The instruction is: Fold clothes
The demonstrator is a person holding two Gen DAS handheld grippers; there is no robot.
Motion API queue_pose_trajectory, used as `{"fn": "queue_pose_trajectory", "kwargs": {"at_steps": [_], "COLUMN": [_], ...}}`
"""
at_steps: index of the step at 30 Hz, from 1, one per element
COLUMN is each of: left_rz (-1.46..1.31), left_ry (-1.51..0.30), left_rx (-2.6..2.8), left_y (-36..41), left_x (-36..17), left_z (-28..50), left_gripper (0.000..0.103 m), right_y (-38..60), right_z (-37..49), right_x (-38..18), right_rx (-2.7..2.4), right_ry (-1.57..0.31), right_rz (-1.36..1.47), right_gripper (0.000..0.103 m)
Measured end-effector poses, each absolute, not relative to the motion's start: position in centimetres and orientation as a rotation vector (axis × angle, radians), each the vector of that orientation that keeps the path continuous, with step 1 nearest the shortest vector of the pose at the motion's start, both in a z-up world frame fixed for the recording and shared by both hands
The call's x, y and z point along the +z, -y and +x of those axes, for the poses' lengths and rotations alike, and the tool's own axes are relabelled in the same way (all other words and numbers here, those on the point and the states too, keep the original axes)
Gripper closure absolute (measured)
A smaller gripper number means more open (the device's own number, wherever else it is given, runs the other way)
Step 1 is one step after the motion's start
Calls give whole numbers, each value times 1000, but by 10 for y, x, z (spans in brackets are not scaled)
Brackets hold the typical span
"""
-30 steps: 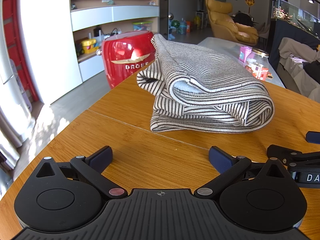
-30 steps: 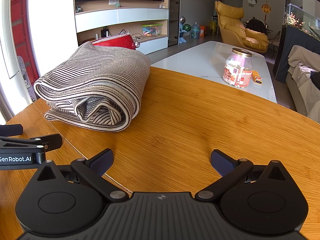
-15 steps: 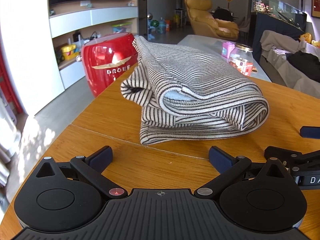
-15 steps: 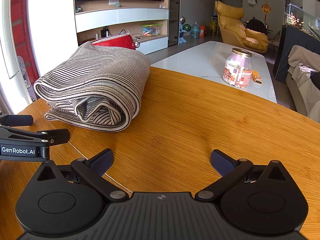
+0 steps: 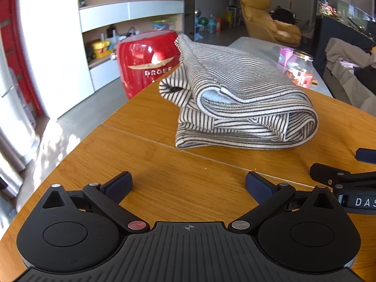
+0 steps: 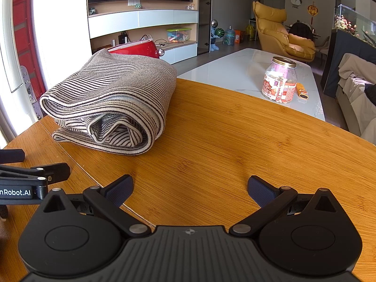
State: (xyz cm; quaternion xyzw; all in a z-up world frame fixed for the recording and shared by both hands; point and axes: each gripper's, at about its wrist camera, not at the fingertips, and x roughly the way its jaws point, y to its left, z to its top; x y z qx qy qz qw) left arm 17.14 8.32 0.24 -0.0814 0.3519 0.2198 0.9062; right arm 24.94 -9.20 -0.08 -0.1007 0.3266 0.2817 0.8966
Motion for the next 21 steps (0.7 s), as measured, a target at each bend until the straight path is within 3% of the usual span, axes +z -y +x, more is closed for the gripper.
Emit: {"fn": "queue_pose_trajectory", "kwargs": {"at_steps": [21], "left_rz": [-180], "left_ry": [-723], "left_rx": [443], "left_y": [-82], "left_x": [4], "left_z": [164], "left_gripper": [0], "right_y": [91], "right_z": [249], "right_x": [-1], "right_rx": [570], "right_ry": [-678], "right_rz": [-204], "right_gripper": [0]}}
